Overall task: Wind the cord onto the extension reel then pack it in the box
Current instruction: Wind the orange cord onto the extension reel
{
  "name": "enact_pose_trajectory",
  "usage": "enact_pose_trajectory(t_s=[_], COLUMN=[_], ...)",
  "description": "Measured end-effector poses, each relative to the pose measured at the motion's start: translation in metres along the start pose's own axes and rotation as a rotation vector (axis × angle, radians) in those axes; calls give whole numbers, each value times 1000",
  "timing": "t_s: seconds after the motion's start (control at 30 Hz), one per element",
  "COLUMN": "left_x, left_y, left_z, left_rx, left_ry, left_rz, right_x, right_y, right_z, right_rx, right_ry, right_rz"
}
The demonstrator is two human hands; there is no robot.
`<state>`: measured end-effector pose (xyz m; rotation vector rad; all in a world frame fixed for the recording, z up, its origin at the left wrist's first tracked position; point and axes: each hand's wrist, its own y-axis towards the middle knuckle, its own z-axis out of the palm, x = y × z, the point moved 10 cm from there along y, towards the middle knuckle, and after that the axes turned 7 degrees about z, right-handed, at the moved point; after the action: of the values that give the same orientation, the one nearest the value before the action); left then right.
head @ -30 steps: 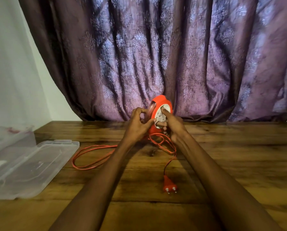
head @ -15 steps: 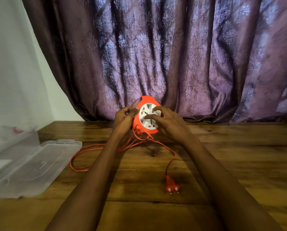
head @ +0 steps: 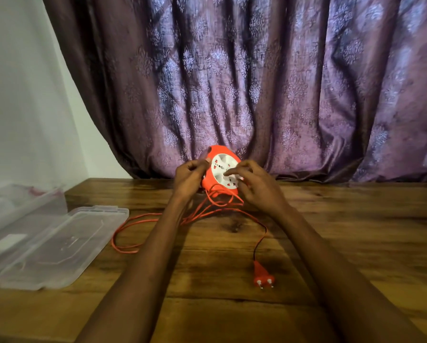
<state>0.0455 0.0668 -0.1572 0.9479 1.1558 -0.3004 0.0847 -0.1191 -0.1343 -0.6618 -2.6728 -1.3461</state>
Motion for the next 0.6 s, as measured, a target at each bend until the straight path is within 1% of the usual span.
enact_pose_trajectory(t_s=[0.07, 0.13, 0.2, 0.23, 0.27, 0.33, 0.37, 0.4, 0.43, 0.5, 0.53, 0.6], left_x=[7, 14, 18, 19, 19, 19, 18, 17, 18, 18, 18, 17], left_y=[2, 3, 4, 5, 5, 6, 7, 7, 8, 6, 6, 5], left_z=[-9, -17, -21, -22, -24, -25, -25, -25, -26, -27, -29, -30], left_rx=[-76, -133, -157, -166, -176, -187, -191, -196, -206, -237, -255, -275], left_ry=[-18, -48, -71, -77, -82, -81, -73, -64, -57, -59, -72, -102], left_rz=[-22, -40, -44, -40, -36, -21, -11, -2, 2, 6, 7, 17], right_x=[-5, -2, 6, 11, 17, 28, 34, 37, 36, 20, 7, -23], right_y=[5, 10, 12, 11, 11, 11, 11, 11, 11, 12, 12, 10], right_z=[-1, 3, 8, 10, 10, 7, 4, 0, -3, -9, -9, -2], right_rx=[9, 60, 142, 179, 199, 148, 103, 69, 40, -10, -12, 51], right_ry=[323, 580, 641, 570, 425, 64, -24, -20, 24, 66, 53, 37], right_rz=[161, 255, 276, 255, 207, 65, 5, -16, 3, 117, 201, 385])
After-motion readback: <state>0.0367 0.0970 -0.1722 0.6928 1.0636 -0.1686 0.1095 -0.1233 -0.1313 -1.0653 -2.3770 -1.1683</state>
